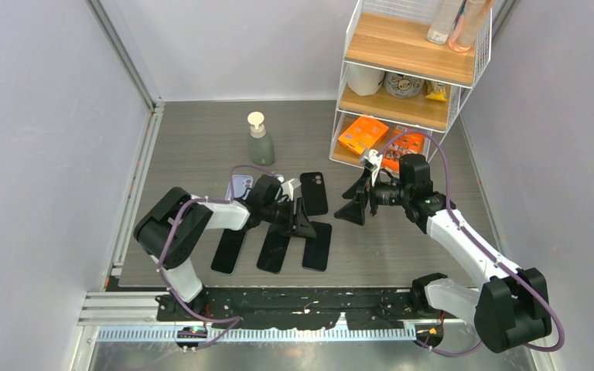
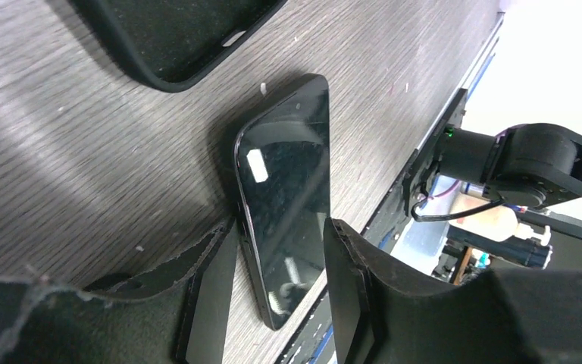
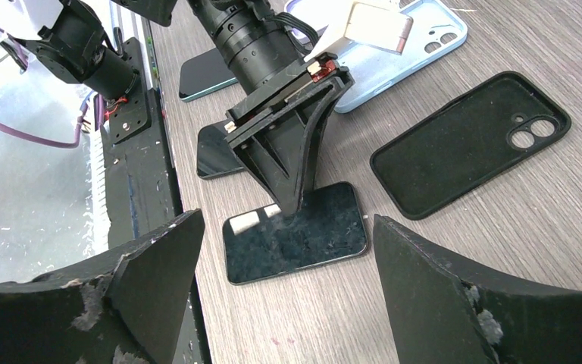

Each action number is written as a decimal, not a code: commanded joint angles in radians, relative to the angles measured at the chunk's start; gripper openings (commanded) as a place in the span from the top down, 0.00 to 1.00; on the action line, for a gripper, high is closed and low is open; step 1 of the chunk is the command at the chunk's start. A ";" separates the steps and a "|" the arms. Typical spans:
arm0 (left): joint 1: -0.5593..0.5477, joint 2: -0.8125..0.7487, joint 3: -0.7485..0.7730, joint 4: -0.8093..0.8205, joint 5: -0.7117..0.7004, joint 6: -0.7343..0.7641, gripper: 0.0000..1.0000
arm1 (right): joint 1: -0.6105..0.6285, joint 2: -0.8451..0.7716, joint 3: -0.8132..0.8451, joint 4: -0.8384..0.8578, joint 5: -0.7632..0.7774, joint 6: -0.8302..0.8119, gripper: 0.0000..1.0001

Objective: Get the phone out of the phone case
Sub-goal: Place the phone at the center of the board, then reset both arms

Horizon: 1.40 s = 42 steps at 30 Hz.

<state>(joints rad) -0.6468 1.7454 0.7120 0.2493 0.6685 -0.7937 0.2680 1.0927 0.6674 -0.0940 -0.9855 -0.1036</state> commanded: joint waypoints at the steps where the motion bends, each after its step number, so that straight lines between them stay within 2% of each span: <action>1: 0.002 -0.064 -0.015 -0.069 -0.087 0.050 0.50 | -0.005 -0.010 0.037 0.016 0.002 -0.019 0.12; 6: 0.000 -0.090 -0.010 -0.116 -0.123 0.071 0.48 | -0.004 -0.004 0.040 0.014 0.011 -0.024 0.11; 10: 0.000 -0.111 -0.002 -0.138 -0.141 0.093 0.45 | -0.005 -0.008 0.042 0.014 0.024 -0.027 0.01; 12: 0.001 -0.124 0.010 -0.152 -0.146 0.112 0.44 | -0.006 -0.016 0.042 0.014 0.036 -0.029 0.04; 23: 0.002 -0.301 0.067 -0.189 -0.204 0.286 0.34 | -0.024 -0.054 0.059 -0.013 0.106 -0.036 0.05; 31: 0.045 -0.440 0.160 -0.305 -0.248 0.428 0.31 | -0.033 -0.066 0.089 -0.097 0.018 -0.147 0.05; 36: 0.086 -0.524 0.189 -0.340 -0.235 0.532 0.30 | -0.042 -0.087 0.072 -0.054 0.076 -0.097 0.04; 39: 0.088 -0.594 0.205 -0.375 -0.284 0.623 0.29 | -0.050 -0.101 0.075 -0.043 0.137 -0.017 0.05; 42: 0.092 -0.671 0.229 -0.427 -0.340 0.718 0.26 | -0.062 -0.107 0.096 -0.069 0.138 -0.029 0.05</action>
<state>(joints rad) -0.5598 1.1725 0.8711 -0.1135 0.4007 -0.2440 0.2226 1.0153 0.7162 -0.1806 -0.8814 -0.1638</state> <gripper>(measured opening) 0.723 0.955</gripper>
